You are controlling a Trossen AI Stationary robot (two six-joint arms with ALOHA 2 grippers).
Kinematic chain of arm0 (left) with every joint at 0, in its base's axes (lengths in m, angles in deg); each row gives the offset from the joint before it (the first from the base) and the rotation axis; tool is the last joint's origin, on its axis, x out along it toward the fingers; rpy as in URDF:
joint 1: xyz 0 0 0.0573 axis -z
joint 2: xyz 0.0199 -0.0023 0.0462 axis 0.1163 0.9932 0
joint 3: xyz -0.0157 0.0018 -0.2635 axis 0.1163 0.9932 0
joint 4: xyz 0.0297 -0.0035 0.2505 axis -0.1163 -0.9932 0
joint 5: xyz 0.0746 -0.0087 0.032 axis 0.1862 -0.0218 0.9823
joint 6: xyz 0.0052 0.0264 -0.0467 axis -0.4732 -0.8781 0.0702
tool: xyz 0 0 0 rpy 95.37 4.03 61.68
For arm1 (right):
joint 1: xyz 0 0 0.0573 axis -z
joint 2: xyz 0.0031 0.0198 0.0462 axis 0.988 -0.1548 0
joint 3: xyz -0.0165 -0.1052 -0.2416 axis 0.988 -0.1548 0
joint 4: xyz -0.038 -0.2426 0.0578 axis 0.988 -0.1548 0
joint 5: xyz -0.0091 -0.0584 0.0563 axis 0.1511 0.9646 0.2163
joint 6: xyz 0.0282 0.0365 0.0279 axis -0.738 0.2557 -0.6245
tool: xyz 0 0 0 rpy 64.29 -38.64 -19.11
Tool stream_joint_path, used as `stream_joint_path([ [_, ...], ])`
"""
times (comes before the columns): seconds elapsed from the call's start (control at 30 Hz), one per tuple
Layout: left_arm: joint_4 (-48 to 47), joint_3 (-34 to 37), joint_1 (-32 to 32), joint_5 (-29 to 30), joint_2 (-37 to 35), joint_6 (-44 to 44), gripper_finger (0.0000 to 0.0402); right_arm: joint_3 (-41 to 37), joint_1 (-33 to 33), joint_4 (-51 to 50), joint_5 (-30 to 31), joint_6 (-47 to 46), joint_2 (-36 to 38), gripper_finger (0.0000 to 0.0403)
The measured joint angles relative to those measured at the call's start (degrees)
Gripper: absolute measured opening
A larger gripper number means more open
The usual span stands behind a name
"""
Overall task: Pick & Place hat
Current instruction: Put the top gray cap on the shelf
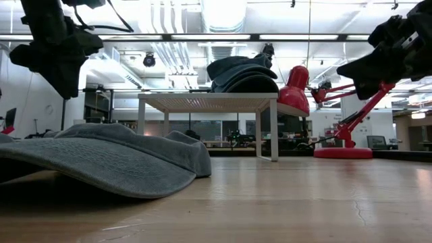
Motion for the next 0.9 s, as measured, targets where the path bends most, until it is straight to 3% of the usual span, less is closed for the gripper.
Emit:
stream_joint_path([
  [0.73,-1.6,0.0,0.0,2.7,0.0,3.3,0.0099,0.1,0.0,-0.1,0.0,-0.1,-0.1,0.0009],
  [0.8,-1.7,0.0,0.0,3.4,0.0,3.2,0.0099,0.1,0.0,0.3,1.5,-6.1,-0.1,0.0008],
  [0.9,-1.7,0.0,0.0,3.7,0.0,2.5,0.0109,0.1,0.0,0.4,5.8,-24.2,0.0,0.0009],
])
